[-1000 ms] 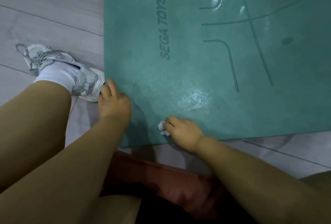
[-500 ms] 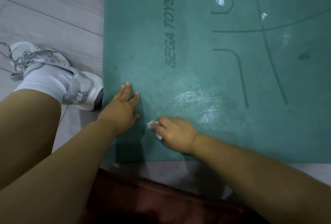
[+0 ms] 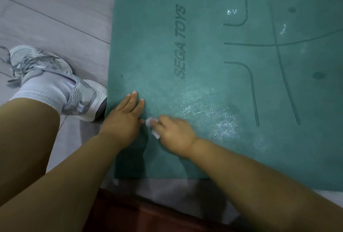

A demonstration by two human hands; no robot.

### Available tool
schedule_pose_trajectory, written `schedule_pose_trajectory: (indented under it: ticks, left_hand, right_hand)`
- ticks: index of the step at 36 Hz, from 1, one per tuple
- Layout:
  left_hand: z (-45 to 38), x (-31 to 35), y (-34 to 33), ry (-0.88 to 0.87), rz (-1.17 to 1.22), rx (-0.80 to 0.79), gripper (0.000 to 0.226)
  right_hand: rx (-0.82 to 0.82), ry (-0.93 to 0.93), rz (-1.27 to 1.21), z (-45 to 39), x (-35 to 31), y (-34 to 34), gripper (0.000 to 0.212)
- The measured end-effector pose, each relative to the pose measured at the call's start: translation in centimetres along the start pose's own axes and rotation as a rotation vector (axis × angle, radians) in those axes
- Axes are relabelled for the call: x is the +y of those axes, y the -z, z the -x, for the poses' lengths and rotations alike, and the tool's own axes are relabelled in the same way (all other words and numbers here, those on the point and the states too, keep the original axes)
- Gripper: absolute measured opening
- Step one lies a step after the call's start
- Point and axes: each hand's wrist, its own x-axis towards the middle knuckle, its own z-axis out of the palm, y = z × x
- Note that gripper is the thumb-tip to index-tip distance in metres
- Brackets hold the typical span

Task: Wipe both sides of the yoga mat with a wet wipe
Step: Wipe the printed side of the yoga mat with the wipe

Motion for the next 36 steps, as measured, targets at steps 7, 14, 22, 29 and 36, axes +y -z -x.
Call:
schedule_pose_trajectory:
  ticks: [7, 14, 22, 29, 36]
  left_hand:
    - [-1.7, 0.3, 1.7, 0.052, -0.065, 0.083, 0.064]
    - [-5.0, -0.7, 3.6, 0.076, -0.038, 0.106, 0.063]
    - [-4.9, -1.2, 3.3, 0.064, -0.010, 0.101, 0.067]
    - [-5.2, -1.0, 3.5, 0.064, 0.025, 0.101, 0.064]
    - [-5.5, -1.2, 3.4, 0.038, 0.072, 0.171, 0.060]
  right_hand:
    - [0.135, -0.535, 0.079, -0.3, 13.8, 6.7, 0.027]
    - [0.393, -0.897, 0.062, -2.9, 14.5, 6.7, 0.039]
    - [-0.139, 0.255, 0.034, -4.1, 4.1, 3.1, 0.019]
    - [0.313, -0.846, 0.038, -4.6, 17.1, 10.0, 0.042]
    - [0.220, -0.663, 0.018, -9.5, 9.7, 5.6, 0.038]
